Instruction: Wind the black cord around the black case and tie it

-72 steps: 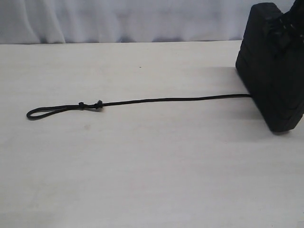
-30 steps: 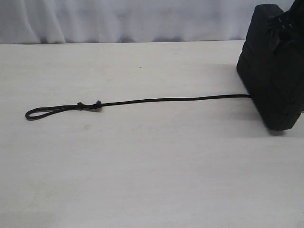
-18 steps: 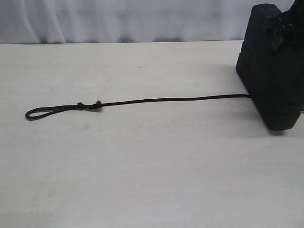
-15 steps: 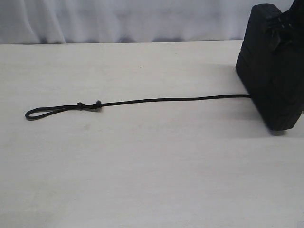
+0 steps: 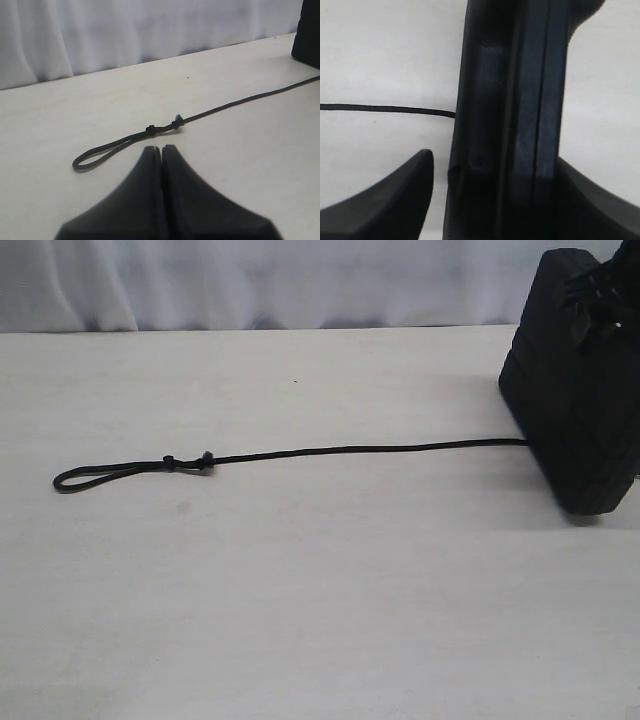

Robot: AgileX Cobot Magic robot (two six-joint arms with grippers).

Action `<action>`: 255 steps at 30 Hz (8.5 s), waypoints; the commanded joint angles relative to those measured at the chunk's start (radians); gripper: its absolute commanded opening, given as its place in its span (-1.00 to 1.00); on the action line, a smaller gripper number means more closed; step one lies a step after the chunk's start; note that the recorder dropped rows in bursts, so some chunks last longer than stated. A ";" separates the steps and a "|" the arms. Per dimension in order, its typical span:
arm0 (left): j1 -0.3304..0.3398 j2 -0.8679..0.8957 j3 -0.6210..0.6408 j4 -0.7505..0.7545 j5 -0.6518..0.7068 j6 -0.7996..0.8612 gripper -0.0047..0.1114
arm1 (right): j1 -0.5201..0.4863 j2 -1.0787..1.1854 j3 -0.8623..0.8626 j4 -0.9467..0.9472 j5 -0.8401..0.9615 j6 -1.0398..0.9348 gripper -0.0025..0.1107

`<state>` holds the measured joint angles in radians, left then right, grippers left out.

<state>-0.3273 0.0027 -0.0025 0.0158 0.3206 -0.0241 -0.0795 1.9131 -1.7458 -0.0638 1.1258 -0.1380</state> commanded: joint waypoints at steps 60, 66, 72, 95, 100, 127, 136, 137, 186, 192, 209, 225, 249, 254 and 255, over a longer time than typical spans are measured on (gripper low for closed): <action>0.002 -0.003 0.002 -0.001 -0.012 -0.006 -0.92 | -0.001 -0.007 -0.043 -0.022 -0.217 0.008 0.02; 0.002 -0.003 0.002 -0.001 -0.012 -0.006 -0.92 | -0.001 0.000 -0.040 0.006 -0.212 -0.006 0.02; 0.002 -0.003 0.002 -0.001 -0.012 -0.006 -0.92 | -0.010 0.011 -0.042 -0.174 -0.196 0.138 -0.11; 0.002 -0.003 0.002 -0.001 -0.012 -0.006 -0.92 | -0.581 0.365 -0.186 0.495 0.002 -0.190 0.05; 0.002 -0.003 0.002 -0.001 -0.012 -0.006 -0.92 | -0.581 0.372 -0.263 0.253 0.033 -0.094 0.01; 0.002 -0.003 0.002 -0.001 -0.012 -0.006 -0.92 | -0.455 0.523 -0.265 -0.102 -0.228 -0.224 -0.16; 0.002 -0.003 0.002 -0.001 -0.012 -0.006 -0.92 | -0.453 0.440 -0.265 -0.077 -0.201 -0.251 -0.88; 0.002 -0.003 0.002 -0.001 -0.012 -0.006 -0.92 | -0.453 0.417 -0.265 -0.055 -0.201 -0.251 -0.88; 0.002 -0.003 0.002 -0.001 -0.012 -0.006 -0.92 | 0.362 -0.249 0.295 -0.137 -0.242 0.284 -0.88; 0.002 -0.003 0.002 -0.001 -0.012 -0.006 -0.92 | 0.360 -0.240 0.295 -0.139 -0.160 0.277 -0.72; 0.002 -0.003 0.002 -0.001 -0.012 -0.006 -0.92 | 0.356 -0.221 0.295 -0.139 -0.138 0.236 -0.44; 0.002 -0.003 0.002 -0.001 -0.012 -0.006 -0.92 | 0.356 -0.229 0.295 -0.130 -0.160 0.235 -0.44; 0.002 0.105 -0.175 -0.238 -0.588 -0.078 -0.92 | 0.356 -0.233 0.295 -0.128 -0.156 0.220 -0.44; 0.002 0.473 -0.460 -0.236 -0.287 0.042 -0.92 | 0.356 -0.233 0.295 -0.128 -0.150 0.220 -0.44; 0.002 0.565 -0.526 -0.236 -0.225 0.073 -0.92 | 0.356 -0.233 0.295 -0.128 -0.150 0.220 -0.44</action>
<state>-0.3273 0.3654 -0.3834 -0.2149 -0.0774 -0.0265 0.2804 1.6895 -1.4546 -0.1938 0.9762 0.0907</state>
